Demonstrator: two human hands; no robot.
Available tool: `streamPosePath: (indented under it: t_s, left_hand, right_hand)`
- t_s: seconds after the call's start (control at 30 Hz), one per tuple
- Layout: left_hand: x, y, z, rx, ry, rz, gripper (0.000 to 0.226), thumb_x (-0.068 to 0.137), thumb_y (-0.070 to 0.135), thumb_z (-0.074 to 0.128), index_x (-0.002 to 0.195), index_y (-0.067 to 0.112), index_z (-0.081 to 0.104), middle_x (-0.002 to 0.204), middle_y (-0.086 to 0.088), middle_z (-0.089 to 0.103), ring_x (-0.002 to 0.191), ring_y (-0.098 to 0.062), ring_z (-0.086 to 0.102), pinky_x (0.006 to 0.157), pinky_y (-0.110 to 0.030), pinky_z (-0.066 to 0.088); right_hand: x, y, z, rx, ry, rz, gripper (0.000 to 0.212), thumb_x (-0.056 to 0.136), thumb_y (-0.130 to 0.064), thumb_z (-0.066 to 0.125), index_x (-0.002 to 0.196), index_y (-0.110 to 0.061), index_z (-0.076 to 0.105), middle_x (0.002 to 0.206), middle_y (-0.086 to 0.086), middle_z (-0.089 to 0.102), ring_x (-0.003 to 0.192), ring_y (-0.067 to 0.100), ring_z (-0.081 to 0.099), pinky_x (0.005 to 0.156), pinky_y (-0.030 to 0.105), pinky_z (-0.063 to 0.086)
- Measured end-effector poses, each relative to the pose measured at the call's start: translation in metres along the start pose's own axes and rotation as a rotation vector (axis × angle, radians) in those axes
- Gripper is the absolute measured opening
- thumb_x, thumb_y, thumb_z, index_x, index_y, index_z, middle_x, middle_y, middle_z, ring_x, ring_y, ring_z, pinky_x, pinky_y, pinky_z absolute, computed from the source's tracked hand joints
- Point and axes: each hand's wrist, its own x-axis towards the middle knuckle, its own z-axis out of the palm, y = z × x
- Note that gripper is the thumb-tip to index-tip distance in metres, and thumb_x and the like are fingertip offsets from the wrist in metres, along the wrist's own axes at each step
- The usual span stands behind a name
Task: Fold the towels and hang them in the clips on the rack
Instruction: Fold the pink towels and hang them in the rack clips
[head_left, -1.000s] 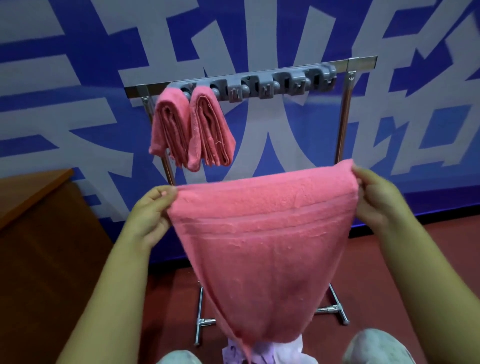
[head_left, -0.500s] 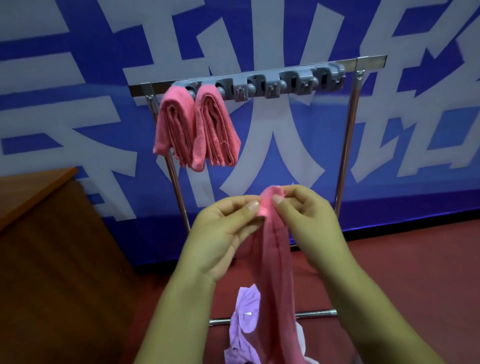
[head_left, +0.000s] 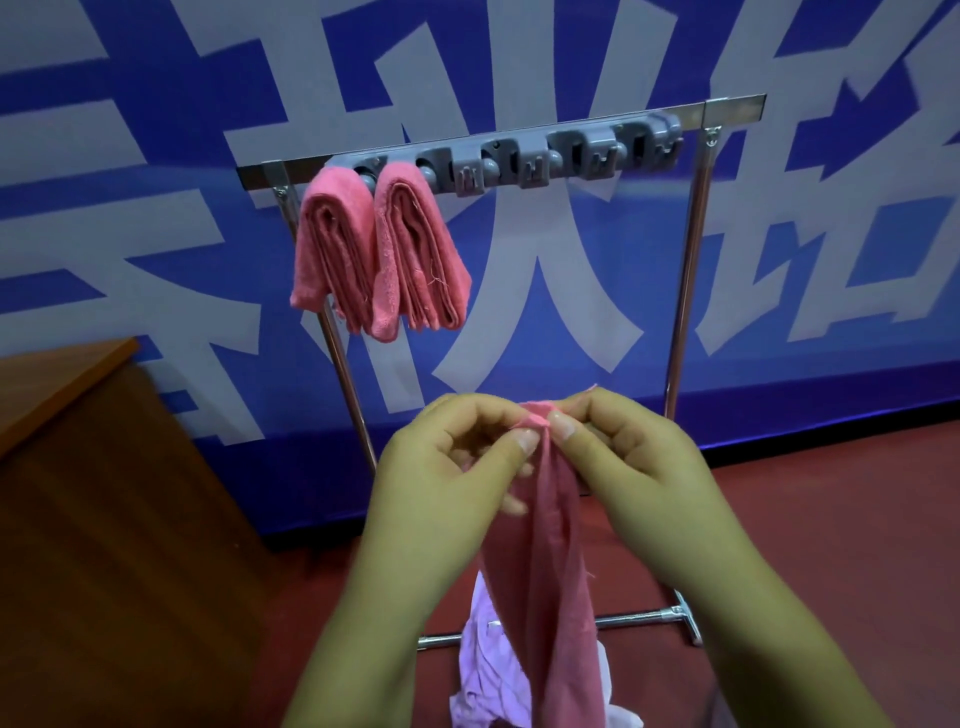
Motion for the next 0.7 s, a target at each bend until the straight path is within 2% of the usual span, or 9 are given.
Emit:
streamPosePath:
  t_s: [0.07,0.2,0.27,0.37,0.47,0.53,0.6,0.67,0.7]
  left_hand:
    - [0.002,-0.001,-0.003,0.223,0.024,0.089,0.011,0.075,0.015,0.075,0.071,0.024,0.07,0.081,0.007,0.057,0.067,-0.002,0.057,0.06,-0.011,0.044]
    - [0.004,0.0,-0.009,0.317,-0.045,0.107,0.01,0.068,0.035,0.069,0.076,0.03,0.067,0.102,0.022,0.056,0.098,0.005,0.056,0.082,-0.008,0.04]
    - [0.004,0.001,-0.011,0.275,-0.111,0.093,0.012,0.068,0.035,0.07,0.075,0.027,0.066,0.103,0.021,0.063,0.102,0.004,0.059,0.091,-0.015,0.042]
    - [0.004,0.003,-0.012,0.173,-0.164,0.058,0.01,0.075,0.017,0.075,0.073,0.019,0.065,0.088,0.008,0.071,0.091,-0.008,0.066,0.088,-0.033,0.051]
    - [0.004,0.004,-0.013,0.125,-0.162,0.029,0.014,0.076,0.007,0.074,0.071,0.016,0.065,0.084,0.004,0.072,0.086,-0.011,0.068,0.085,-0.033,0.053]
    - [0.004,0.004,-0.013,0.11,-0.164,0.018,0.015,0.075,0.011,0.076,0.071,0.019,0.064,0.082,0.003,0.072,0.085,-0.012,0.069,0.084,-0.035,0.054]
    - [0.003,0.004,-0.012,0.117,-0.151,0.016,0.016,0.073,0.019,0.078,0.072,0.022,0.063,0.08,0.002,0.071,0.082,-0.014,0.069,0.082,-0.039,0.055]
    - [0.003,0.002,-0.011,0.141,-0.132,0.025,0.019,0.067,0.032,0.079,0.071,0.024,0.061,0.078,0.001,0.07,0.08,-0.018,0.068,0.078,-0.041,0.056]
    - [0.004,0.001,-0.011,0.159,-0.133,0.034,0.021,0.064,0.037,0.076,0.071,0.024,0.061,0.077,0.001,0.069,0.079,-0.018,0.068,0.076,-0.04,0.056]
  right_hand:
    - [0.0,0.001,-0.001,0.049,-0.014,0.021,0.015,0.093,-0.016,0.055,0.087,-0.012,0.068,0.085,-0.006,0.074,0.076,0.005,0.068,0.07,0.023,0.053]
    - [0.0,0.003,-0.005,0.133,-0.07,0.068,0.017,0.091,-0.023,0.059,0.089,-0.008,0.069,0.089,0.003,0.074,0.082,0.021,0.068,0.084,0.048,0.053]
    - [0.0,0.002,-0.006,0.143,-0.096,0.073,0.023,0.085,-0.031,0.06,0.089,-0.011,0.07,0.087,0.014,0.071,0.078,0.029,0.066,0.084,0.055,0.05]
    - [0.001,0.0,-0.006,0.136,-0.12,0.083,0.028,0.082,-0.036,0.058,0.087,-0.011,0.07,0.088,0.025,0.066,0.077,0.03,0.06,0.082,0.061,0.047]
    - [0.001,0.003,-0.007,0.188,-0.135,0.103,0.028,0.083,-0.032,0.055,0.09,-0.008,0.07,0.094,0.027,0.067,0.084,0.038,0.064,0.086,0.059,0.047]
    - [0.001,0.005,-0.008,0.197,-0.15,0.097,0.029,0.084,-0.033,0.055,0.092,-0.01,0.07,0.097,0.024,0.068,0.095,0.044,0.063,0.089,0.057,0.047]
    - [-0.001,0.005,-0.009,0.157,-0.18,0.063,0.026,0.082,-0.038,0.065,0.092,-0.015,0.07,0.094,0.023,0.07,0.096,0.046,0.062,0.088,0.052,0.051]
    - [-0.001,0.004,-0.008,0.133,-0.19,0.041,0.024,0.076,-0.035,0.074,0.09,-0.016,0.069,0.09,0.02,0.072,0.093,0.041,0.066,0.089,0.05,0.052]
    - [0.0,0.003,-0.008,0.127,-0.181,0.035,0.022,0.075,-0.03,0.072,0.089,-0.014,0.069,0.088,0.017,0.073,0.092,0.036,0.068,0.09,0.051,0.052]
